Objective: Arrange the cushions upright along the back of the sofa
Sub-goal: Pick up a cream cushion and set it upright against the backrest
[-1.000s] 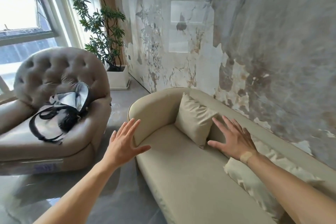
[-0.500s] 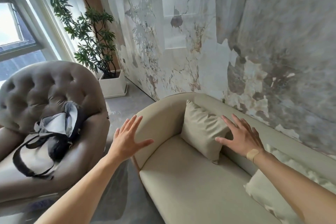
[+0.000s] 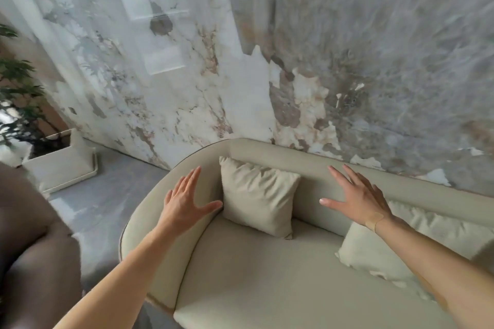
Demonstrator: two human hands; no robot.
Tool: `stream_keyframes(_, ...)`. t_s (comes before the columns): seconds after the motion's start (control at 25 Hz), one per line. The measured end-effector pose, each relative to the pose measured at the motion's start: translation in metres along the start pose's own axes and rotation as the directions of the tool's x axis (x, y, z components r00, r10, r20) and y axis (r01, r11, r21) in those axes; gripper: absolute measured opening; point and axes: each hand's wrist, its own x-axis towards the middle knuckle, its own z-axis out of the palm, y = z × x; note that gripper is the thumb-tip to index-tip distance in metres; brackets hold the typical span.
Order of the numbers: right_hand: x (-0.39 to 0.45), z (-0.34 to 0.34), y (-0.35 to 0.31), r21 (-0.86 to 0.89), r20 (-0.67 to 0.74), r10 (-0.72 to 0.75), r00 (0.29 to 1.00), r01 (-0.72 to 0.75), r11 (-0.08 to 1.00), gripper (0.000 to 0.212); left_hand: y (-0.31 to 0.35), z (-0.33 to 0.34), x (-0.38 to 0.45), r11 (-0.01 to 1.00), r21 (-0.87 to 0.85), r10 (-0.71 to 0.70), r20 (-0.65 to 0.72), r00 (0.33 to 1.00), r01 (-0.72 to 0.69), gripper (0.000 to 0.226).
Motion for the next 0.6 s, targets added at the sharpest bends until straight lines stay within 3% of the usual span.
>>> stream_keyframes(0.32, -0.006, 0.052, -0.082, 0.059, 0.024, 0.323, 0.946, -0.324, 0.944, 0.095, -0.086, 0.026, 0.117, 0.986, -0.095, 0.16, 0.255, 0.954, -0.14, 0.112)
stream_keyframes(0.44, -0.008, 0.071, -0.107, -0.006, 0.108, 0.34, 0.934, -0.341, 0.94, 0.097, -0.11, 0.037, 0.134, 0.986, -0.161, 0.102, 0.32, 0.942, -0.053, 0.113)
stream_keyframes(0.6, 0.017, 0.101, -0.121, -0.034, 0.156, 0.339, 0.928, -0.338, 0.94, 0.101, -0.138, 0.066, 0.15, 0.994, -0.099, 0.075, 0.363, 0.929, -0.041, 0.11)
